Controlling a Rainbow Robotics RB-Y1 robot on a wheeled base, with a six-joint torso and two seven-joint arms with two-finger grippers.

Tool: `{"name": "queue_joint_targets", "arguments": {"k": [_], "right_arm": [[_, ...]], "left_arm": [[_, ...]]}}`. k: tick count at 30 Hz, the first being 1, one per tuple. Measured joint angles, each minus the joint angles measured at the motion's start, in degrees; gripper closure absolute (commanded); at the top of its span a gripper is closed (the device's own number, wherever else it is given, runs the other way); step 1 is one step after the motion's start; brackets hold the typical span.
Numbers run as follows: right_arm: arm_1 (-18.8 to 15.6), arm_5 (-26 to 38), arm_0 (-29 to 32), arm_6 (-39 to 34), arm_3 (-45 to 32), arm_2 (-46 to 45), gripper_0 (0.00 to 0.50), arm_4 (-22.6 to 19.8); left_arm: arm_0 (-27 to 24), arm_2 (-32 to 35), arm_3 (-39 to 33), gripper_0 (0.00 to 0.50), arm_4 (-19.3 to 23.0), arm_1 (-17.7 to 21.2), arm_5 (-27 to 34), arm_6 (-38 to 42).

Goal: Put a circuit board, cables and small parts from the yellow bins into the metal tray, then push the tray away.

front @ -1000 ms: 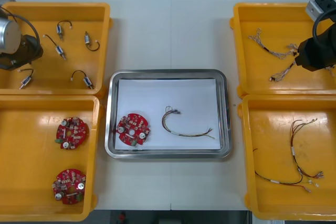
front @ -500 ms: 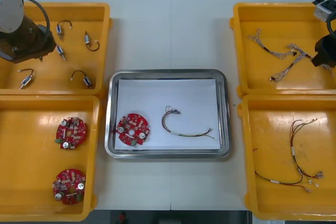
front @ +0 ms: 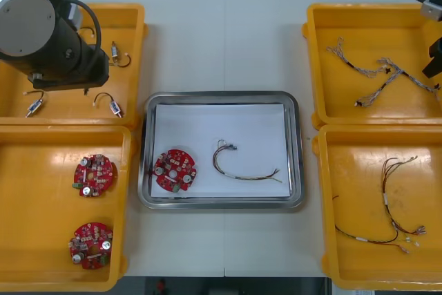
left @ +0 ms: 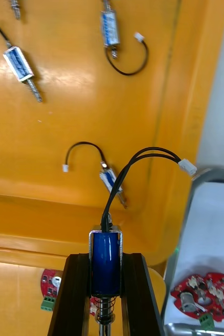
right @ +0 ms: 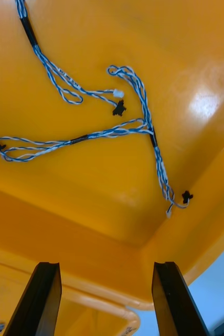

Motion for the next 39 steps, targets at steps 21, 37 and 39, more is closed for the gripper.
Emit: {"name": "queue_joint_targets", "arguments": {"k": [21,37,39], "right_arm": [[0.0,-20.0,-11.7,13.3,29.3,0.0,0.0,2.1],[0.0,-32.5,-11.8,14.5,39.9,0.5,0.0,-0.2],[0.0,-33.8,-11.8,14.5,40.8,0.5,0.0,-0.3]], "left_arm": [[-1.2,-15.0,-0.5,0.5,0.8,-5.7,-8.2,4.2],[-1.5,-23.8,9.5,0.499,-2.8,-7.0,-18.6,4.4],[-1.5,-24.3,10.5,0.497,-3.3,-7.1,-19.5,4.4]]}}
